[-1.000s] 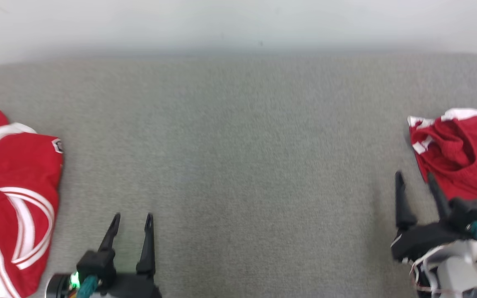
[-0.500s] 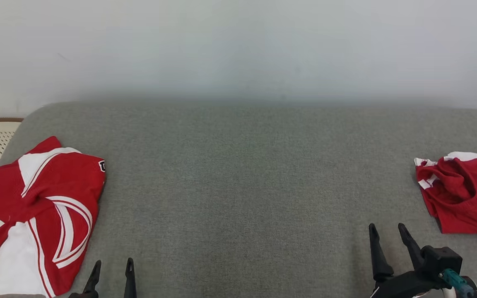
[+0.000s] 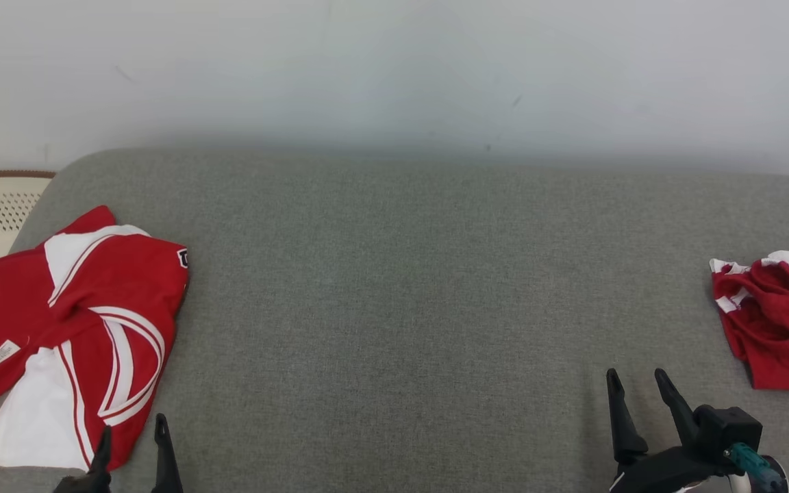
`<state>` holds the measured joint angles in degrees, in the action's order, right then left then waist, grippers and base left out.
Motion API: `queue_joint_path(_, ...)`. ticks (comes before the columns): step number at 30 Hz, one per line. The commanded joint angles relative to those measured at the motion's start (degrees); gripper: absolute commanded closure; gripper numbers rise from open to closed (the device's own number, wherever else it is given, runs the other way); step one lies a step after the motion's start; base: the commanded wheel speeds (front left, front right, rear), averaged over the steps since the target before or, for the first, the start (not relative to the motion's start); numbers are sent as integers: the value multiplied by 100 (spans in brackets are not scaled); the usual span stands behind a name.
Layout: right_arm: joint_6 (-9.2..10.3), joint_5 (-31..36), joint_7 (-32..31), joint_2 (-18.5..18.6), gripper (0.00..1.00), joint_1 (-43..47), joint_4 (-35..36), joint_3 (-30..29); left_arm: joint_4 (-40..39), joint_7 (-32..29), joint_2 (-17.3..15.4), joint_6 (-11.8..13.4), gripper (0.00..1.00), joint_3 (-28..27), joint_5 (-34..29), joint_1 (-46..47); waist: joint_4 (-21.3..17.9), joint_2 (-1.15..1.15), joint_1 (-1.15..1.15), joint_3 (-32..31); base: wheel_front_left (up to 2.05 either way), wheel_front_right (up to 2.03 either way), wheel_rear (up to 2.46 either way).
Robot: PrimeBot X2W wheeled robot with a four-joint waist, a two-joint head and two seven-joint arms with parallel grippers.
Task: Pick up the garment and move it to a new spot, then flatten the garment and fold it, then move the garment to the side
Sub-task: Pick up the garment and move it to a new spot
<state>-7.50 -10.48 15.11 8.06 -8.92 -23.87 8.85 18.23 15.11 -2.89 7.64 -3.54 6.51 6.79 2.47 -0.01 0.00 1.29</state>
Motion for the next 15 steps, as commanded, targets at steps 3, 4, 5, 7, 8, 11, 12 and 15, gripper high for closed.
queue_joint_path(3, 2, -41, 4, 44, 0, -146, 11, 42, 90, 7, -13, -18, 0, -173, -108, 210, 135, 1, 0, 268, 0, 0, 0)
queue_joint_path(4, 2, -49, 5, 58, 0, -169, 14, 61, 121, 7, -59, -39, 0, -252, -124, 294, 156, 1, 0, 335, 0, 0, 0)
queue_joint_path(5, 2, -70, 4, 90, 0, -237, 37, 63, 238, 7, -119, -111, 0, -332, -135, 469, 200, 1, 0, 473, 0, 0, 0)
queue_joint_path(7, 2, -102, 4, 116, 0, -315, 43, 62, 431, 7, -139, -211, 0, -385, -139, 676, 237, 1, 0, 613, 0, 0, 0)
queue_joint_path(8, 2, -117, 5, 132, 0, -352, 41, 68, 535, 7, -191, -264, 0, -434, -115, 793, 249, 1, 0, 685, 0, 0, 0)
queue_joint_path(11, 2, -147, 4, 202, 0, -448, 40, 105, 852, 7, -243, -424, 0, -512, -97, 1075, 260, 1, 0, 847, 0, 0, 0)
queue_joint_path(12, 2, -161, 4, 231, 0, -475, 48, 111, 968, 7, -240, -463, 0, -537, -83, 1148, 253, 1, 0, 885, 0, 0, 0)
queue_joint_path(15, 2, -176, 5, 281, 0, -571, 59, 126, 1241, 7, -231, -527, 0, -681, -17, 1348, 194, 1, 0, 999, 0, 0, 0)
